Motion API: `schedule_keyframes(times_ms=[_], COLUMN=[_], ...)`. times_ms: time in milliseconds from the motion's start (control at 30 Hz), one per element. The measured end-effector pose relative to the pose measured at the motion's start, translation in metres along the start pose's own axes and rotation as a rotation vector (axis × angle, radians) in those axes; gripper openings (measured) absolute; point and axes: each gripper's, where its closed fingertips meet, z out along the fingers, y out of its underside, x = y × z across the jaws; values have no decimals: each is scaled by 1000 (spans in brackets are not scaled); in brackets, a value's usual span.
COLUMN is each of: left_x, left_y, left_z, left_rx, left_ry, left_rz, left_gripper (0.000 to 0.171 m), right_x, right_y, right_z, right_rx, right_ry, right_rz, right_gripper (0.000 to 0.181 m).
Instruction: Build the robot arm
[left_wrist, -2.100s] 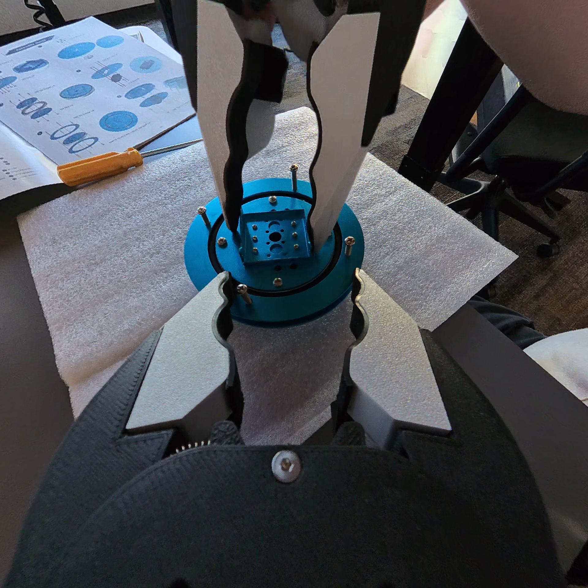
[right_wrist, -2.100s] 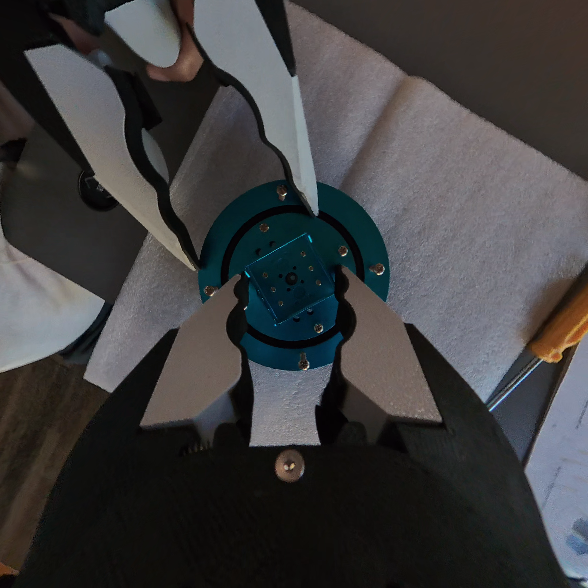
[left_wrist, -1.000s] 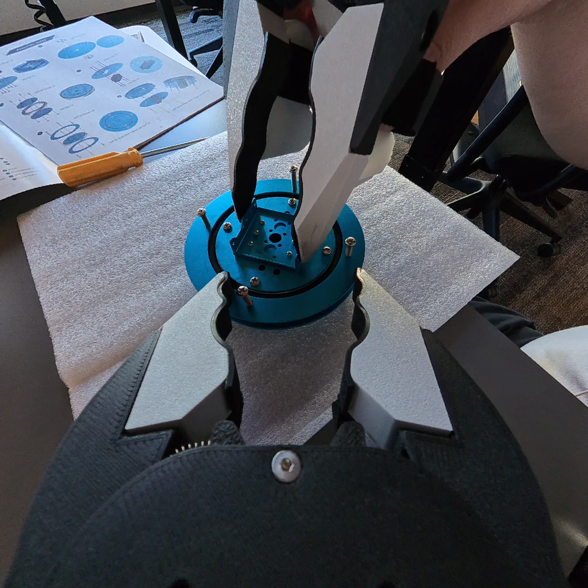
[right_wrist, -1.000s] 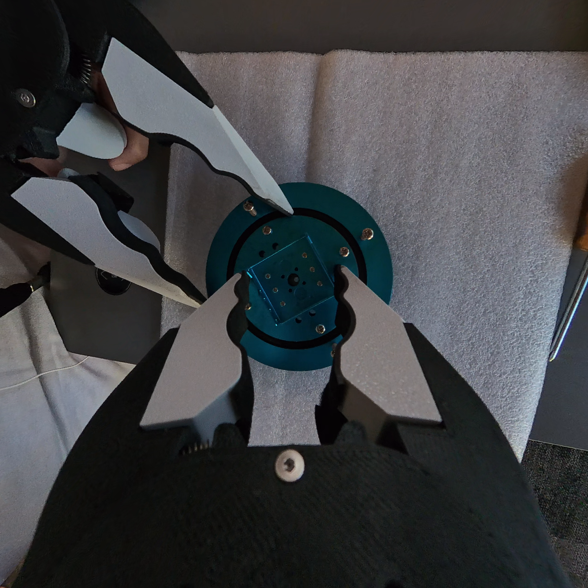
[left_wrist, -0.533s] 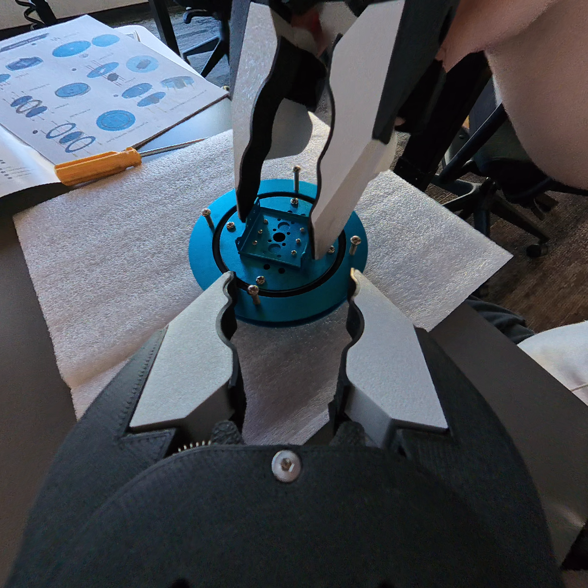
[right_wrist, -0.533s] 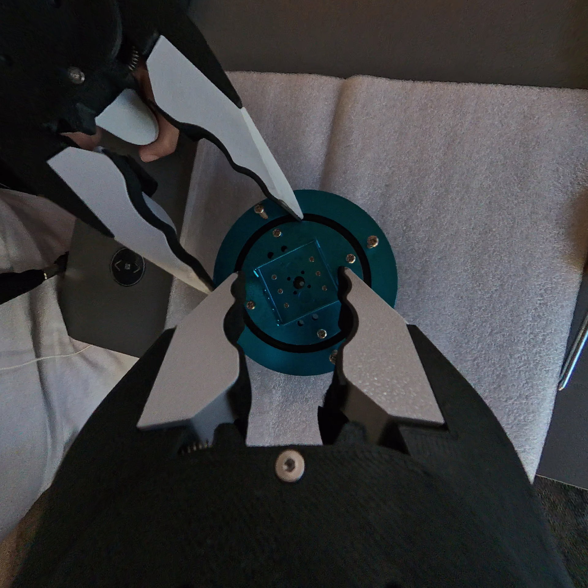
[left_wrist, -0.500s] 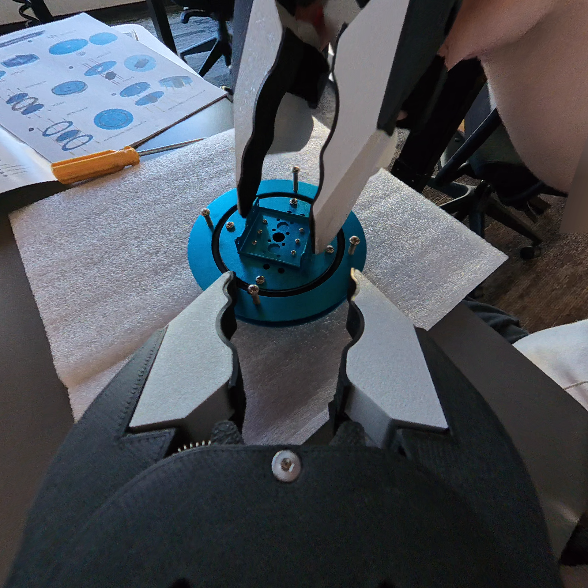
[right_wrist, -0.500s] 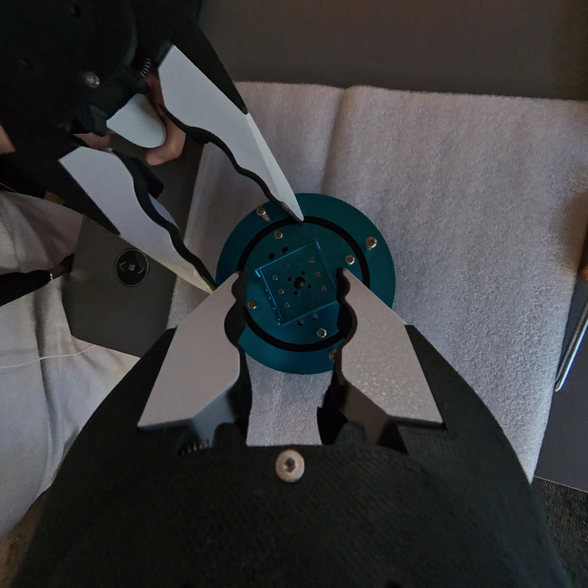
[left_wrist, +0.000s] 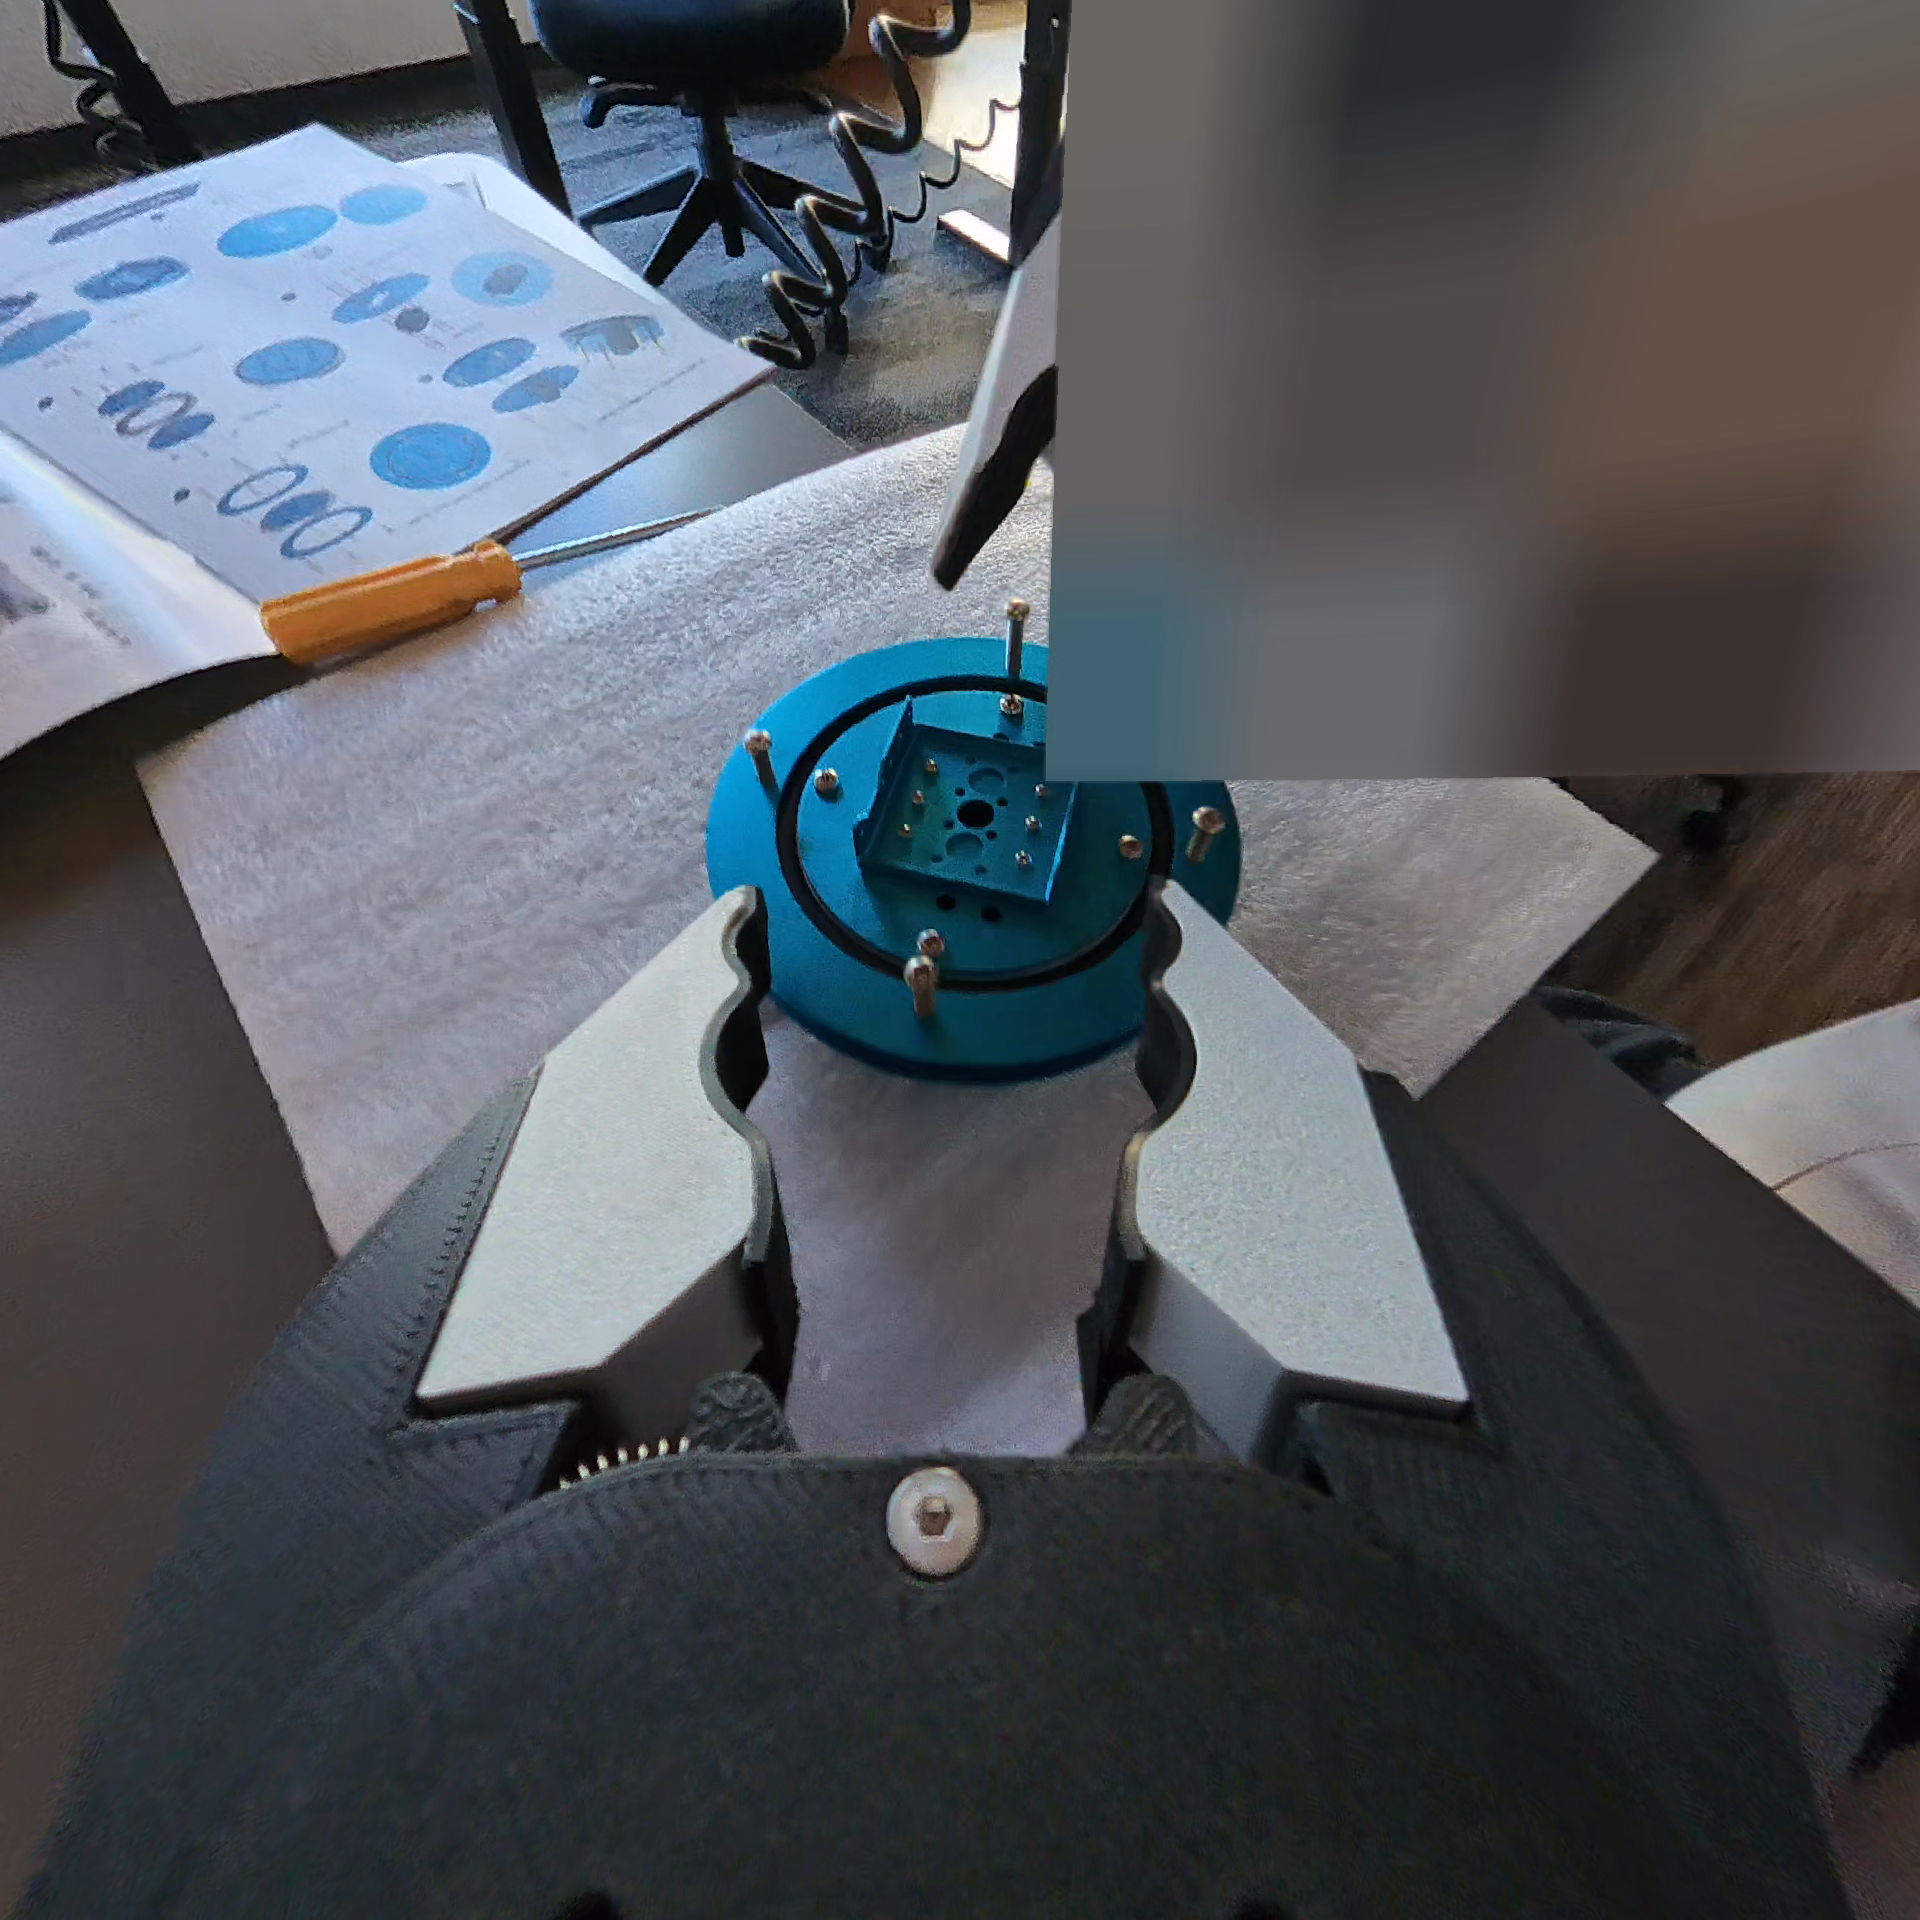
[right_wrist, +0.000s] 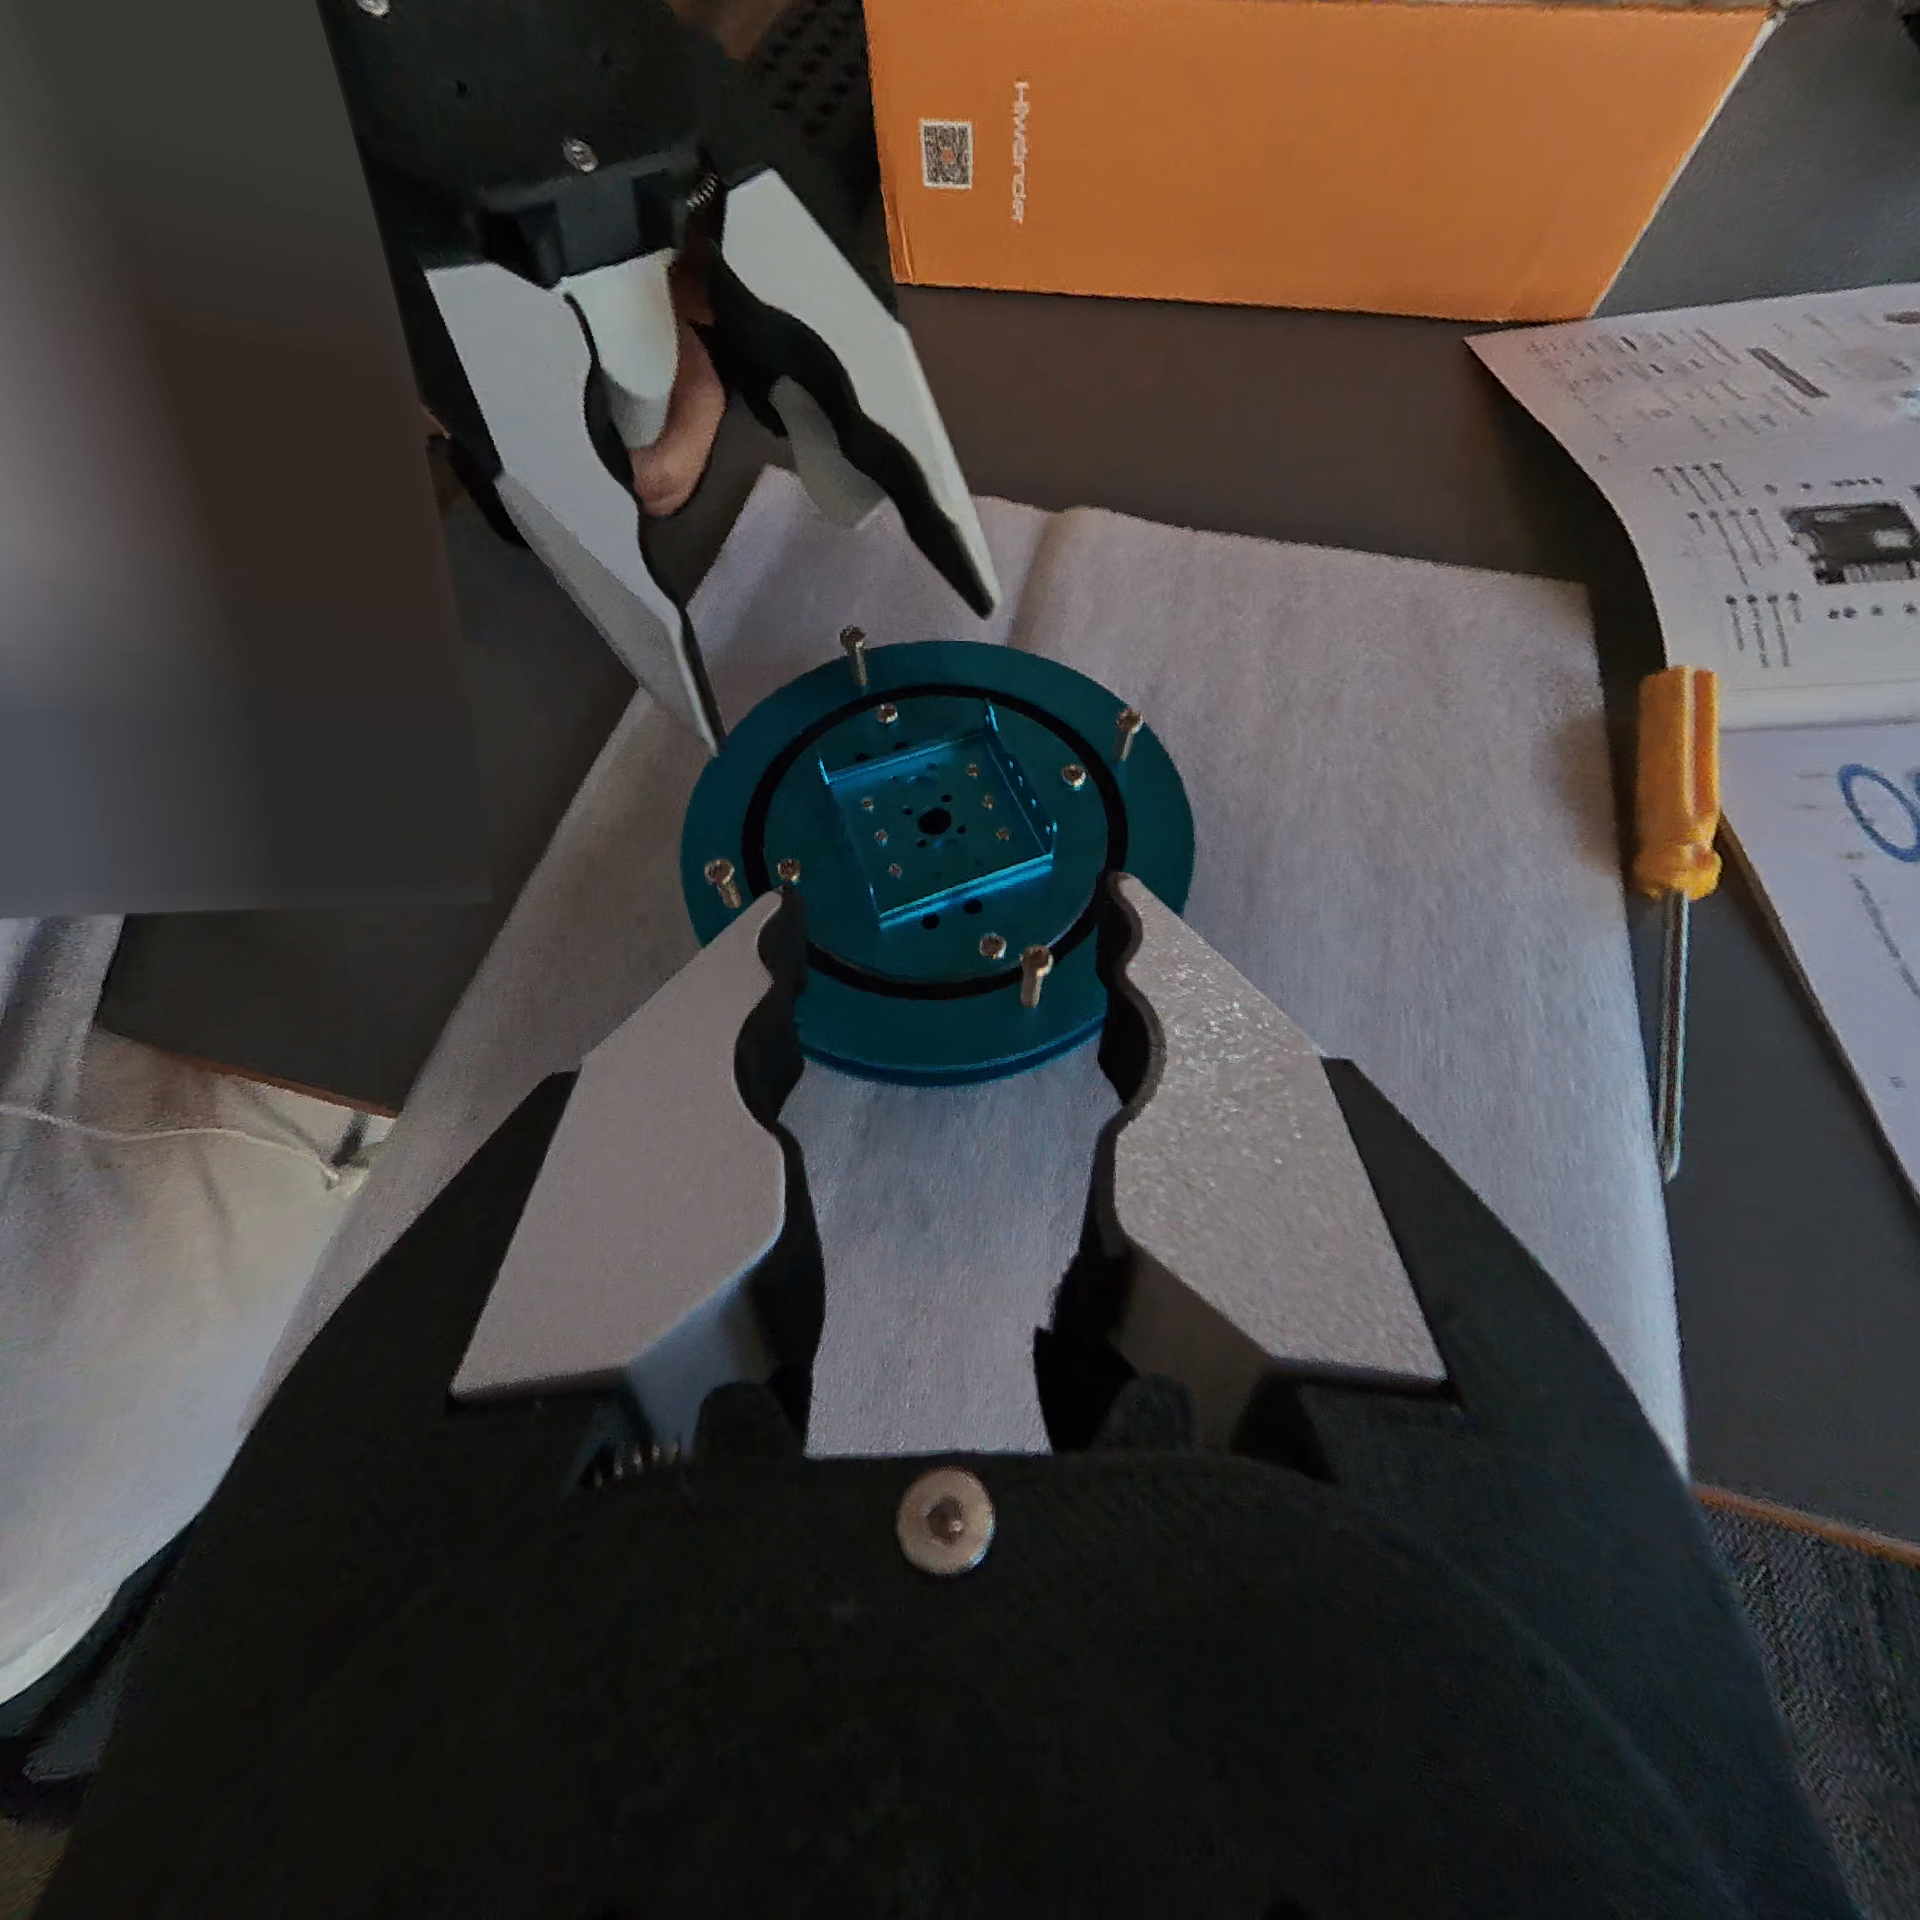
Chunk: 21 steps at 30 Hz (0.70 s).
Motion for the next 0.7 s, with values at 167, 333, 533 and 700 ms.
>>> schedule_keyframes(times_ms=[167, 333, 533, 700], left_x=[-3, 1, 5, 6], left_y=[-5, 1, 0, 1], left_z=[19, 26, 26, 26], left_rx=[-42, -64, -41, -36], left_ry=[25, 66, 62, 56], left_rz=[47, 24, 42, 42], left_gripper=[73, 64, 51, 48], right_x=[-6, -4, -2, -2], right_y=[-7, 5, 9, 9], right_z=[15, 28, 30, 29], right_rx=[-35, -122, -136, -139], right_ry=[-111, -180, -243, -325], right_rz=[-90, -103, -112, -134], right_gripper=[57, 57, 44, 44])
